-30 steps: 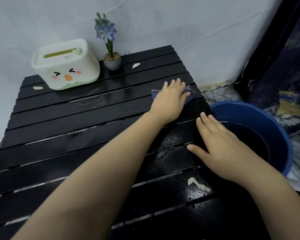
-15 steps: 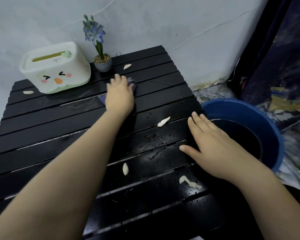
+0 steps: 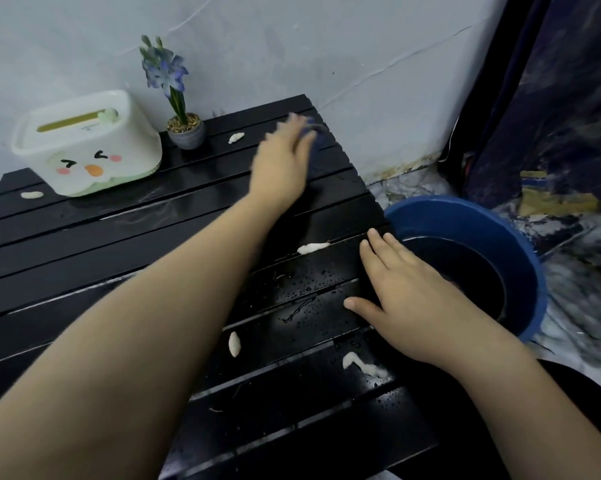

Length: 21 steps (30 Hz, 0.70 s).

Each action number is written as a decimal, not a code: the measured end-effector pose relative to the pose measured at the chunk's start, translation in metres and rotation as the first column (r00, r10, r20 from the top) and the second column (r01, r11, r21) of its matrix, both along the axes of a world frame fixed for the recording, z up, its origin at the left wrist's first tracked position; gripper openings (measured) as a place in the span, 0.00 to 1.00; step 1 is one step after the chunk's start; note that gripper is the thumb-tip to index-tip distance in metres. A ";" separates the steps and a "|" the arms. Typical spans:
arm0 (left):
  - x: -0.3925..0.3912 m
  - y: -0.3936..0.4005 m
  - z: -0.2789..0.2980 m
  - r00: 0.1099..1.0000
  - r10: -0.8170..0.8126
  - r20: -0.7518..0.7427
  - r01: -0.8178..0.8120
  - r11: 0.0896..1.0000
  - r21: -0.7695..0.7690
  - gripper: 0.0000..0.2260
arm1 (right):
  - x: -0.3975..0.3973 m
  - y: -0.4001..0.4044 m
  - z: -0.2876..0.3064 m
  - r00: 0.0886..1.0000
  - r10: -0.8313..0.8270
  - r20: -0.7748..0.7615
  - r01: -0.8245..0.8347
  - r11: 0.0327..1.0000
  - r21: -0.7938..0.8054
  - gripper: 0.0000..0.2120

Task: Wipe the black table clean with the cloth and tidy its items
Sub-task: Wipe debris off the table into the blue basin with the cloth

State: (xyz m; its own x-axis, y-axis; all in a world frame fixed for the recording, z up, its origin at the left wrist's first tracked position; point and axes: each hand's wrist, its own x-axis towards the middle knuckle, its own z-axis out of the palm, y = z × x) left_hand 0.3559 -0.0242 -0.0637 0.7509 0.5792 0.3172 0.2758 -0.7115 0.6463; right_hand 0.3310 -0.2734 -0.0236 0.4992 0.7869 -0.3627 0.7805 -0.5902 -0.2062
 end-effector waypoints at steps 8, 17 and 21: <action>0.015 -0.034 -0.016 0.938 -0.125 -0.324 0.181 0.972 0.148 0.16 | 0.001 0.002 0.000 1.000 0.007 0.006 -0.007 1.000 -0.018 0.40; -0.025 -0.045 0.023 0.992 -0.127 0.015 0.125 0.937 -0.326 0.17 | 0.002 -0.005 0.004 1.000 -0.003 -0.030 0.003 1.000 0.000 0.39; -0.126 -0.037 0.047 0.990 0.137 0.014 -0.130 0.964 -0.231 0.14 | -0.001 -0.027 0.007 0.996 -0.079 -0.044 0.082 0.993 0.080 0.37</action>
